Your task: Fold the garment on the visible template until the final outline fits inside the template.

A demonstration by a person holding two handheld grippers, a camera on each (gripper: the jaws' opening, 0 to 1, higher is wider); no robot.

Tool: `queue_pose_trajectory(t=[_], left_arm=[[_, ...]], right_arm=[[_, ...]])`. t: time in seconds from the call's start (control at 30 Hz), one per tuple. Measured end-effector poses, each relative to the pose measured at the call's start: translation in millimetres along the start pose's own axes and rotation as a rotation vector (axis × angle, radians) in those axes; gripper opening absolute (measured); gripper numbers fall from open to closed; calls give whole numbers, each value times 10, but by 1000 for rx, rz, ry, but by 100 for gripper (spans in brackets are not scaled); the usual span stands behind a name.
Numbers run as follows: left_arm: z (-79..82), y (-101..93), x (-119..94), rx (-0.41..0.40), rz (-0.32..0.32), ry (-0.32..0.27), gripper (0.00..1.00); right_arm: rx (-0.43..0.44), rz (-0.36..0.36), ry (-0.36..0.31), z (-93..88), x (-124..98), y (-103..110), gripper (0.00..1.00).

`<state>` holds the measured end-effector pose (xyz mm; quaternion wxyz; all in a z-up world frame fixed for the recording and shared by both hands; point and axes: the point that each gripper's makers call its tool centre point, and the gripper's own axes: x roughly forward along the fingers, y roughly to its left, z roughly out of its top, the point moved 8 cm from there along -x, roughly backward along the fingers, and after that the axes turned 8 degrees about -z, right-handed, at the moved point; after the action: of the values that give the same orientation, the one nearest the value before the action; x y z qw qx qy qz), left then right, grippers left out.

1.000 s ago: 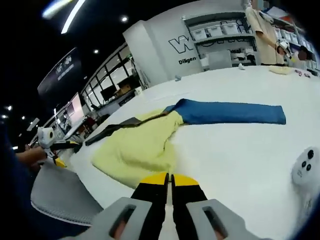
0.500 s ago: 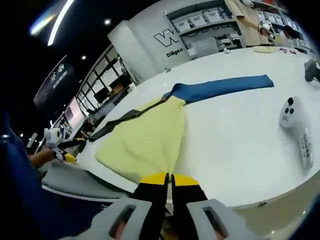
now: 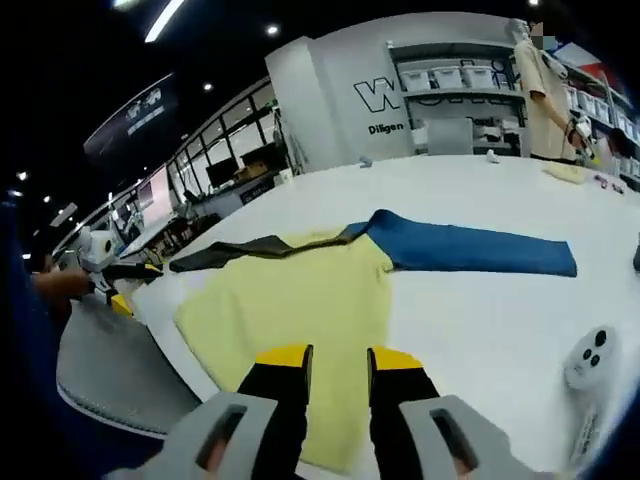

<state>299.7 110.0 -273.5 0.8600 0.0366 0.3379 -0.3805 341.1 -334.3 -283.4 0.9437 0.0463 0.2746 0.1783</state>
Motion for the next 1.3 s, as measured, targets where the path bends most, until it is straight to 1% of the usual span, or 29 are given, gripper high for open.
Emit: queue_pose_trajectory(t=[0.03, 0.1, 0.13, 0.17, 0.23, 0.33, 0.37, 0.47, 0.63, 0.67, 0.7, 0.73, 0.77, 0.83, 0.87, 0.9, 0.93, 0.97, 1.03, 1.17, 1.2, 1.23, 1.27, 1.3], left_arm=[[5, 10, 5, 1, 1, 0, 98], [23, 40, 17, 3, 4, -3, 98], [28, 55, 23, 2, 5, -7, 98], [42, 75, 35, 4, 9, -12, 97], [56, 66, 45, 10, 13, -15, 96], [102, 122, 87, 19, 15, -21, 93], [118, 133, 113, 22, 14, -20, 93], [195, 161, 234, 56, 19, -17, 91], [283, 193, 392, 97, 12, -15, 81], [328, 222, 462, 130, 16, -16, 80], [340, 232, 482, 143, 15, -15, 79], [406, 231, 562, 187, 8, -8, 77], [438, 236, 603, 206, 3, -8, 75], [536, 322, 735, 257, -8, 3, 68], [583, 343, 786, 282, -9, 1, 65], [665, 383, 866, 325, -4, -8, 62], [729, 430, 922, 350, 18, -15, 61], [774, 441, 982, 367, 6, -15, 61], [908, 534, 1134, 411, 33, -23, 62], [1111, 611, 1349, 467, 38, -29, 59], [1128, 620, 1371, 476, 39, -28, 59], [1183, 659, 1452, 510, 42, -17, 59], [1203, 669, 1500, 538, 40, -3, 58], [1211, 677, 1531, 548, 37, 6, 55]], right_arm=[[0, 9, -8, 31, 24, 25, 23], [-11, 18, -13, 62, 67, 60, 32], [-27, 37, -22, 75, 82, 89, 36], [-33, 54, -31, 80, 80, 130, 41], [-27, 72, -29, 78, 74, 138, 47], [-66, 99, -32, 63, 53, 155, 57], [-76, 102, -32, 54, 46, 156, 62], [-76, 104, -30, 24, 1, 148, 72], [-55, 82, -50, 23, -72, 83, 83], [-39, 73, -55, 18, -99, 64, 86], [-36, 70, -56, 15, -104, 57, 88], [-25, 49, -48, -1, -127, 38, 90], [-21, 43, -46, -9, -137, -6, 91], [-4, 28, -61, -26, -174, -50, 95], [6, 24, -59, -31, -184, -62, 96], [20, 19, -62, -37, -201, -48, 97], [30, 16, -68, -37, -212, -53, 99], [39, 12, -73, -35, -221, -65, 99], [52, 5, -73, -45, -243, -86, 99], [63, -17, -73, -65, -274, -136, 99], [66, -19, -74, -67, -278, -136, 99], [76, -26, -75, -70, -294, -146, 99], [79, -30, -75, -74, -306, -152, 99], [80, -34, -74, -78, -314, -134, 99]])
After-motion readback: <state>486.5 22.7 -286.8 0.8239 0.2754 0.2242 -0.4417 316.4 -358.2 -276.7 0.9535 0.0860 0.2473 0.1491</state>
